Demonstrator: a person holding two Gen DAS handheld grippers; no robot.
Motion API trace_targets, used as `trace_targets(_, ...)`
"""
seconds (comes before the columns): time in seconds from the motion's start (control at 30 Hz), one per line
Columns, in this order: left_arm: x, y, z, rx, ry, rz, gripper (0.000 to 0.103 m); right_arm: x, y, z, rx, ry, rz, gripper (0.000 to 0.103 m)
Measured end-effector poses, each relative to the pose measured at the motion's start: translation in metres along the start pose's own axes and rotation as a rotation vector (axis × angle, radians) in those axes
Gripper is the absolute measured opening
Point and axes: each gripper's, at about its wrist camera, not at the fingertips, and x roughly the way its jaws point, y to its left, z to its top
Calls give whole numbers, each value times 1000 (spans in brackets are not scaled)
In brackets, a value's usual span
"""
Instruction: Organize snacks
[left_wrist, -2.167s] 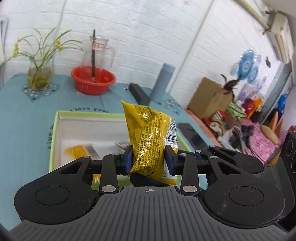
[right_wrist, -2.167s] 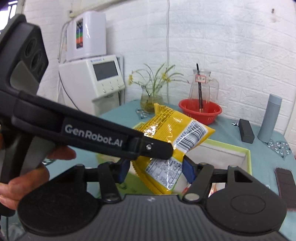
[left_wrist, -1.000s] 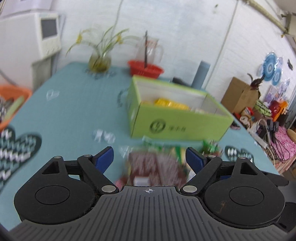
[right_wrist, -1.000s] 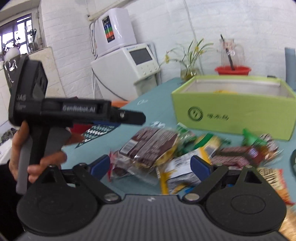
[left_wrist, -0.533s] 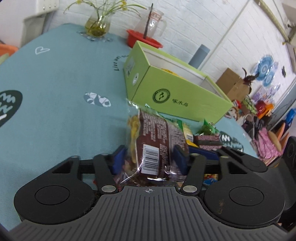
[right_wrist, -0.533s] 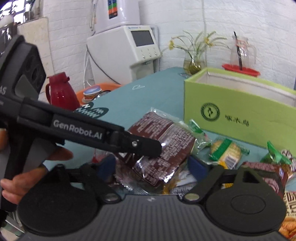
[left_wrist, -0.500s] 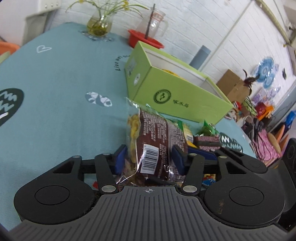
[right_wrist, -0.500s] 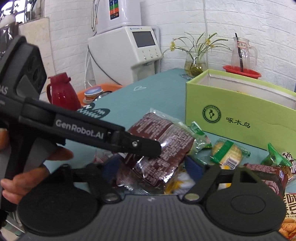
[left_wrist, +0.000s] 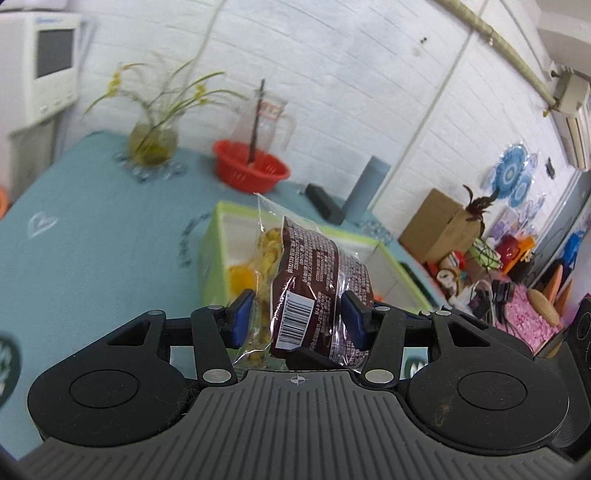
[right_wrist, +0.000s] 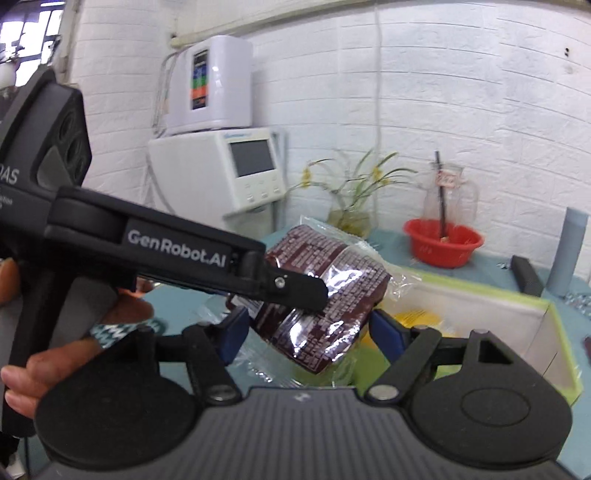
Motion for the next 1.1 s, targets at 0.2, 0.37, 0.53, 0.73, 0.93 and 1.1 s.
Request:
trace_targets(0.2,74,6,45,23,28,14,38,56,-56,25,38,79,-15,81)
trace_targets(0.37,81,21,39,5,42,57,59,44,-76,15,123,54,14,93)
trace_targets(0.53,29,8,10,30,-44,23,74,-38,-72,-28,196,-29,22,93)
trace_targets(0.73,-10,-23,-46,23,-34,-34,76,-126,-58,-102,318,-1,-92,93)
trace_targets(0.93,-25,-55,-112,-44,51,-122,75,-174,-58,-158,327,119,-268,93)
trace_targets(1.1,-7,-96,-154,-106,220,-279,66,-188,-75,-182,287,146,-264,93)
